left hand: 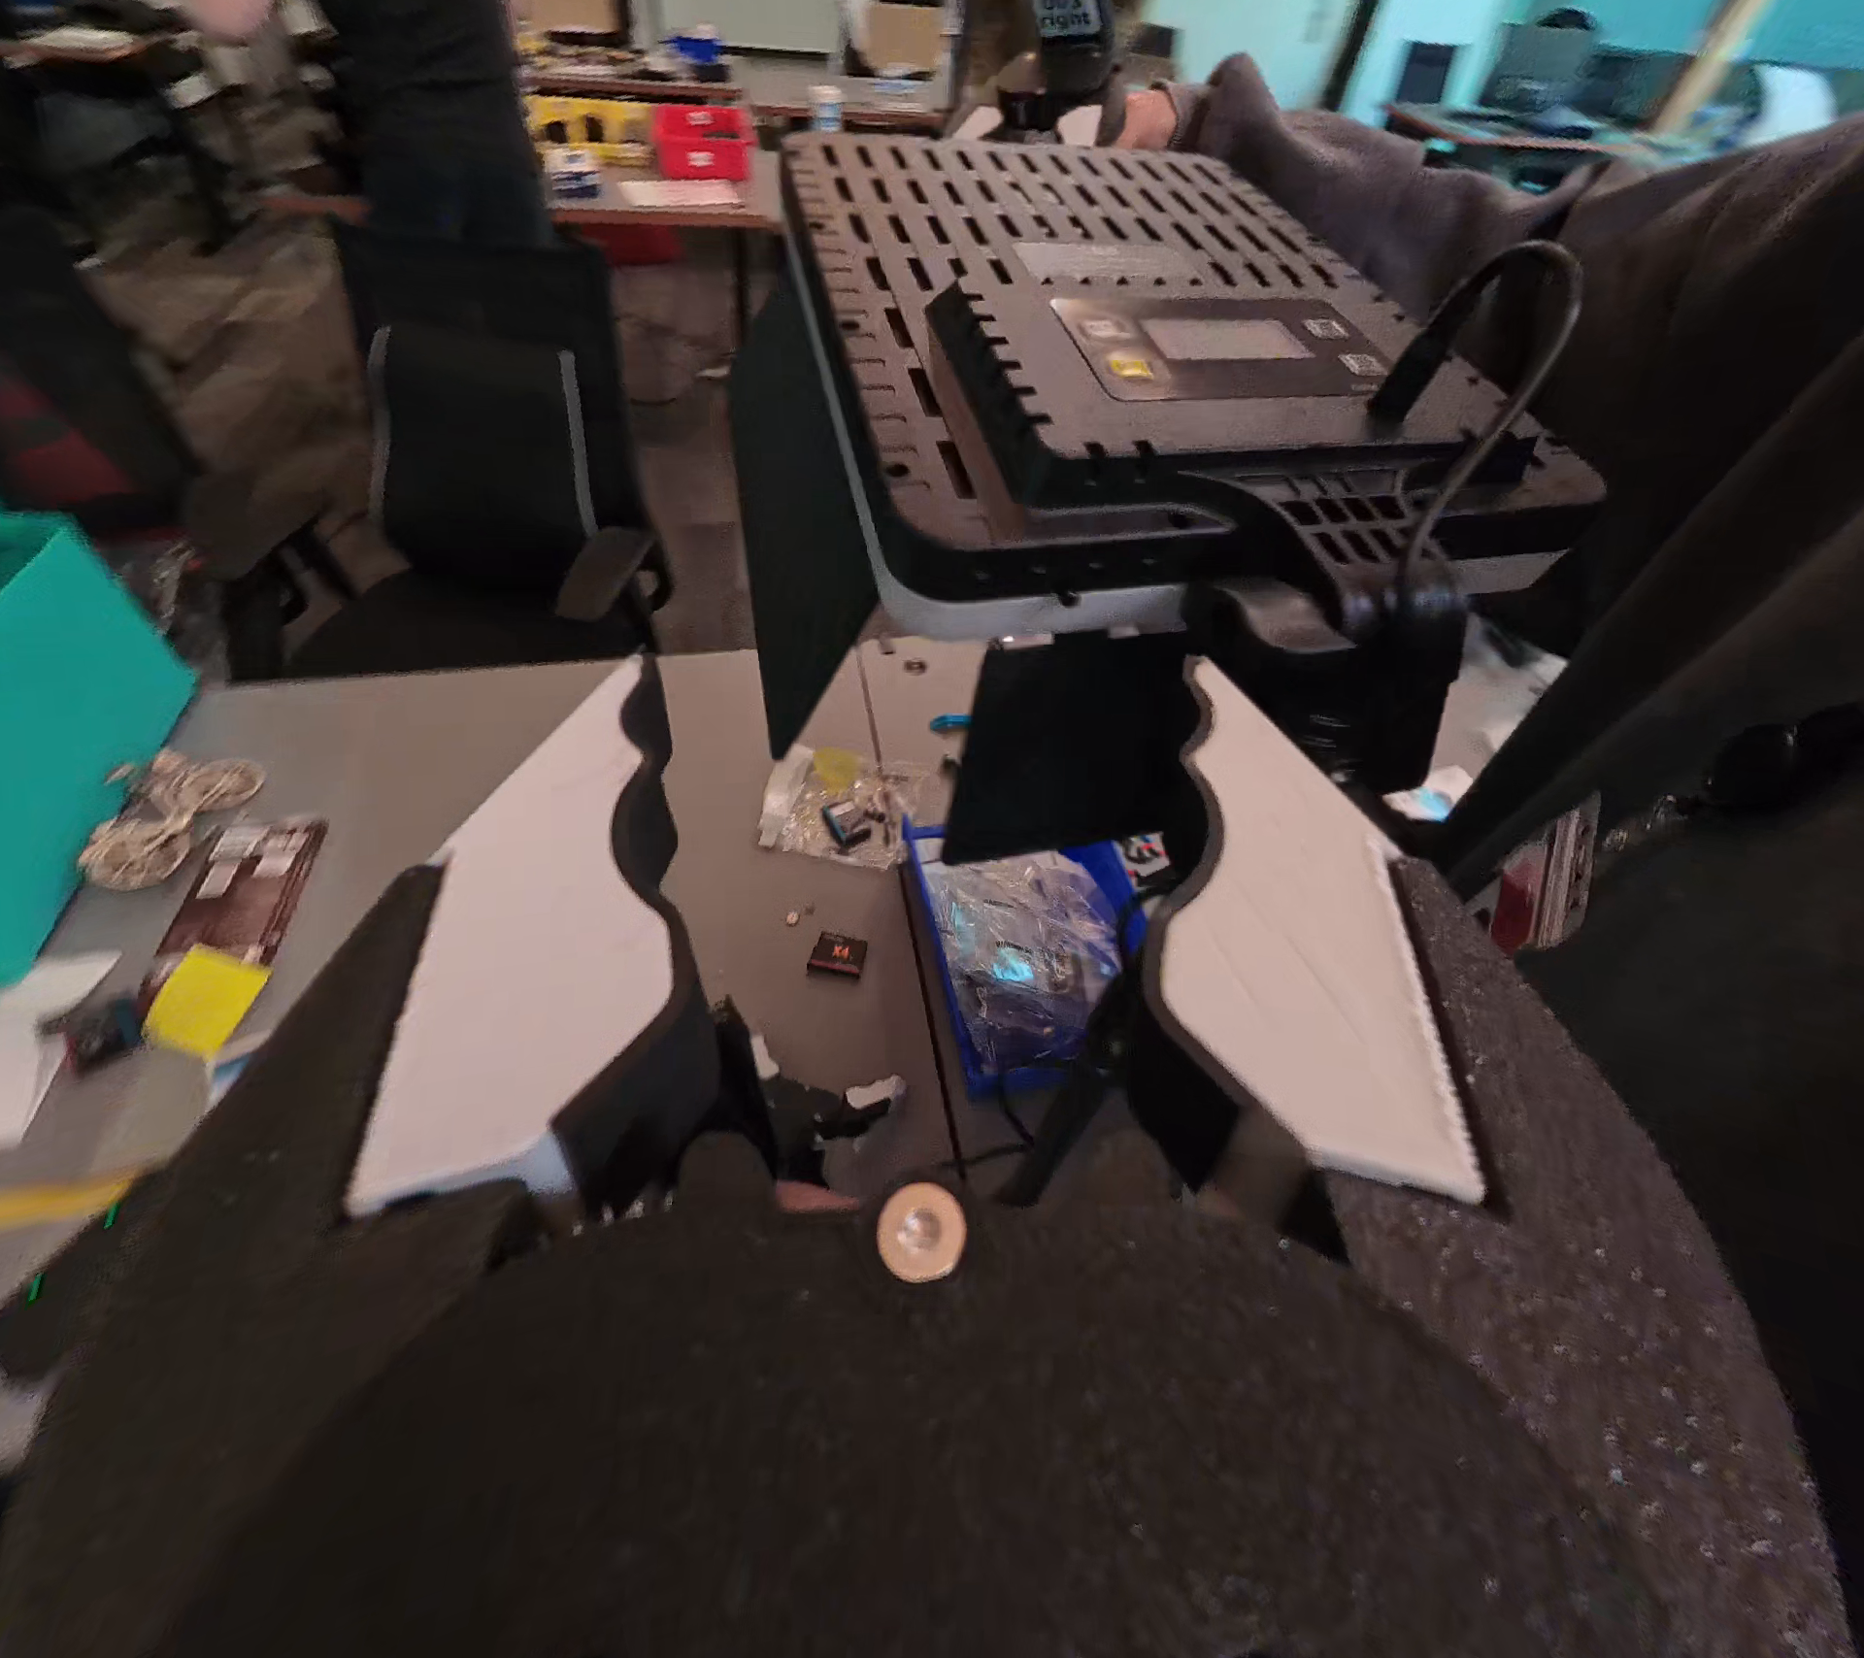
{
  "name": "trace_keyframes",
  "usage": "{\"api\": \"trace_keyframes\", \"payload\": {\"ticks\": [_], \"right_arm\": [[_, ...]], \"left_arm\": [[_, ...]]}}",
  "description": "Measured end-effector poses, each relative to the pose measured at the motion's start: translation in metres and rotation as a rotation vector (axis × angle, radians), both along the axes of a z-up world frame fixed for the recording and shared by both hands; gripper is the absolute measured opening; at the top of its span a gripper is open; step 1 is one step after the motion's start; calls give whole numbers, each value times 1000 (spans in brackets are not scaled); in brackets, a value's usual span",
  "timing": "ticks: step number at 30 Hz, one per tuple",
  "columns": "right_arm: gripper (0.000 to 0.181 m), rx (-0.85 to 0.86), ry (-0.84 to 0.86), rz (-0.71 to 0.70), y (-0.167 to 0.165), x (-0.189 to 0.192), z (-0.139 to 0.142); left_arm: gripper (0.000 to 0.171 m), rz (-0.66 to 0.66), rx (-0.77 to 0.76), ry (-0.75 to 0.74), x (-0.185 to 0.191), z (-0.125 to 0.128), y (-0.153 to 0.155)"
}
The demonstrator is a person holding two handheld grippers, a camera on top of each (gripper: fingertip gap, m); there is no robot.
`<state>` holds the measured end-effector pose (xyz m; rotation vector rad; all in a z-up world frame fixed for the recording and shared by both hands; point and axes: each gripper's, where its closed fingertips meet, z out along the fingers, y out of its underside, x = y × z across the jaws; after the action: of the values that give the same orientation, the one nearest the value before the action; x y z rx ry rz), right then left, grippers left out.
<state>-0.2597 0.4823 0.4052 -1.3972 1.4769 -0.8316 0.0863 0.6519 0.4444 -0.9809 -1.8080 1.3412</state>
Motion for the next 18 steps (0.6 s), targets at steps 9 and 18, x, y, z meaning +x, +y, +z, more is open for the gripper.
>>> {"api": "trace_keyframes", "payload": {"ticks": [9, 18], "right_arm": [[83, 28, -32, -524, 105, -7, 13], [100, -12, -35, -809, 234, 74, 16]], "left_arm": [[97, -434, 1, 56, 14, -24, -90], [93, -785, 34, 128, 14, -6, -89]]}}
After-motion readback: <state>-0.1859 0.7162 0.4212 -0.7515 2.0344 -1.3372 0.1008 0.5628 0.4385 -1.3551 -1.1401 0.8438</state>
